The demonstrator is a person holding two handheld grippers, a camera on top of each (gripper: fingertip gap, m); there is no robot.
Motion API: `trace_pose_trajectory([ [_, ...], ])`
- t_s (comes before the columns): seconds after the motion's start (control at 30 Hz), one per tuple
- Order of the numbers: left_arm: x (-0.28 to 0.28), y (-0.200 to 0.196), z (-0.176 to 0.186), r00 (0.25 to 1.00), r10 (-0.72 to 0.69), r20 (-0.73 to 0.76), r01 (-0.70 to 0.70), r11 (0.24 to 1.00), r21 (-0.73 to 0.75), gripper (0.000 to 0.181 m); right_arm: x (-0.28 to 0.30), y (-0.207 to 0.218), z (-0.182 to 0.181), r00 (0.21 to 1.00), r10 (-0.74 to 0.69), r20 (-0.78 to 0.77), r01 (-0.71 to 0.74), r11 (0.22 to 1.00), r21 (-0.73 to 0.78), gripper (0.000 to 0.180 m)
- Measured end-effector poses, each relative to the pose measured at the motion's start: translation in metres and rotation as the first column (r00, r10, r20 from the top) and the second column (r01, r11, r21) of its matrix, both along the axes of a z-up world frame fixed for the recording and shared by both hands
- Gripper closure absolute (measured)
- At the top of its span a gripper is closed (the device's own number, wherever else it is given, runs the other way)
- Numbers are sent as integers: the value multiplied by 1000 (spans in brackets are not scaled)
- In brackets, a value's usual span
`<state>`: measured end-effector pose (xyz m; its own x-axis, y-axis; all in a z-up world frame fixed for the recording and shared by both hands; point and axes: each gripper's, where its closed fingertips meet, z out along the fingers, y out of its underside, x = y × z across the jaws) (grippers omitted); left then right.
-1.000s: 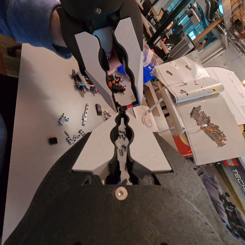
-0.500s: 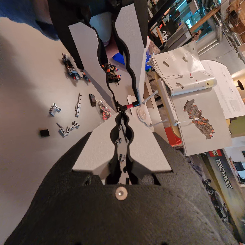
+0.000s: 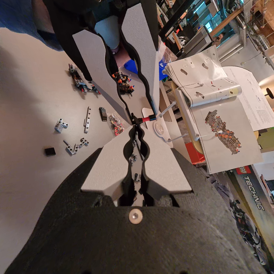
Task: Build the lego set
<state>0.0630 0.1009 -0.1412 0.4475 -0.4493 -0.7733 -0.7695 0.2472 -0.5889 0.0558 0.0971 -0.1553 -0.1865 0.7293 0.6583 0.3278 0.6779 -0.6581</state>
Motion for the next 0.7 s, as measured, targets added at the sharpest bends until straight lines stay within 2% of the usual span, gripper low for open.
trace_pose_trajectory([
  [0.7,1,0,-2,1000,4,-7,-4,1000,-2,155,1,-2,-1,1000,2,-2,-1,1000,7,180],
])
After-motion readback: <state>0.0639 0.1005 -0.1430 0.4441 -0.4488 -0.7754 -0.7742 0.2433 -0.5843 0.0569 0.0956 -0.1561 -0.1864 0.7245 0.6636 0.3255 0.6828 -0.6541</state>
